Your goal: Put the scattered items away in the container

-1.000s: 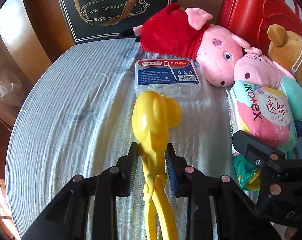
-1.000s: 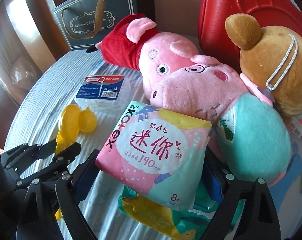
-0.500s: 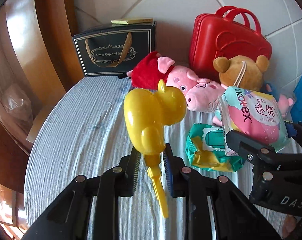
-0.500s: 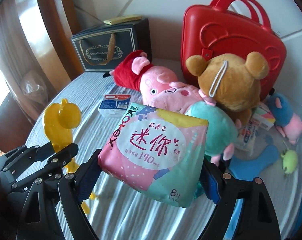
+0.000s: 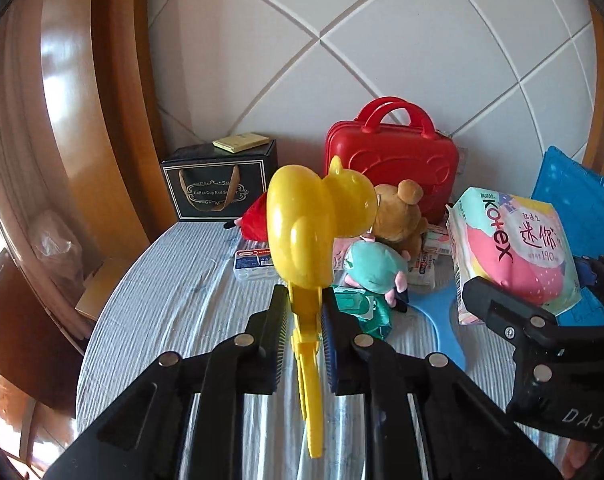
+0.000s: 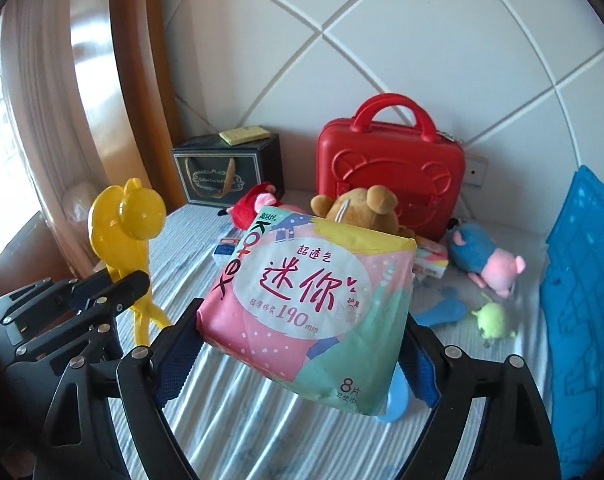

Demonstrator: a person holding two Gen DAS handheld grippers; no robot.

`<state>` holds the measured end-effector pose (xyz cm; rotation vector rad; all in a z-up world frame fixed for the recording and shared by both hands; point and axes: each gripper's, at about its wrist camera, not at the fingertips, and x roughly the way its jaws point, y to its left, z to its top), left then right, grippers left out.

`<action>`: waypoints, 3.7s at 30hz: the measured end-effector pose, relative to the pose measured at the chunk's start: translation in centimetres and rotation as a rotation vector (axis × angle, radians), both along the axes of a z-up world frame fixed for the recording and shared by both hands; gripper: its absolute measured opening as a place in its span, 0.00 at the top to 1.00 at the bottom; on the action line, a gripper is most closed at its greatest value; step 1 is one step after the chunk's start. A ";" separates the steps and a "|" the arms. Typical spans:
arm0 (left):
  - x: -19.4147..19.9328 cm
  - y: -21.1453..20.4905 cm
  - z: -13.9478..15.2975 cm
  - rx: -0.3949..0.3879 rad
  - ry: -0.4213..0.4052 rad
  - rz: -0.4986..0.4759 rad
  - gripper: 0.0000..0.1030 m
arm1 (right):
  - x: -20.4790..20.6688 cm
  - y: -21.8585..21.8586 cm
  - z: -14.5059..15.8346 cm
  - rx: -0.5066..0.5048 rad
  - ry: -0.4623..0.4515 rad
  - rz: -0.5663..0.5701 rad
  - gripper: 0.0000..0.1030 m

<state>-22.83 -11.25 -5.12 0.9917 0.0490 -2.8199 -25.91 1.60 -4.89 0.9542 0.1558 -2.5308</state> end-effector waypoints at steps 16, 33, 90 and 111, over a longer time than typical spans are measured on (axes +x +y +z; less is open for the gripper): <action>8.2 9.9 2.7 -0.003 0.069 -0.135 0.88 | 9.0 12.3 4.3 0.007 0.089 -0.120 0.15; 2.6 10.1 -9.1 0.052 -0.224 -0.040 0.48 | 5.5 15.3 -6.1 0.029 -0.128 -0.113 0.15; 6.3 31.1 9.3 0.088 0.194 -0.425 0.69 | 11.0 31.7 12.5 0.032 0.294 -0.442 0.16; 2.8 61.1 4.7 -0.015 -0.117 -0.424 0.68 | 7.3 65.6 5.0 0.089 0.086 -0.529 0.15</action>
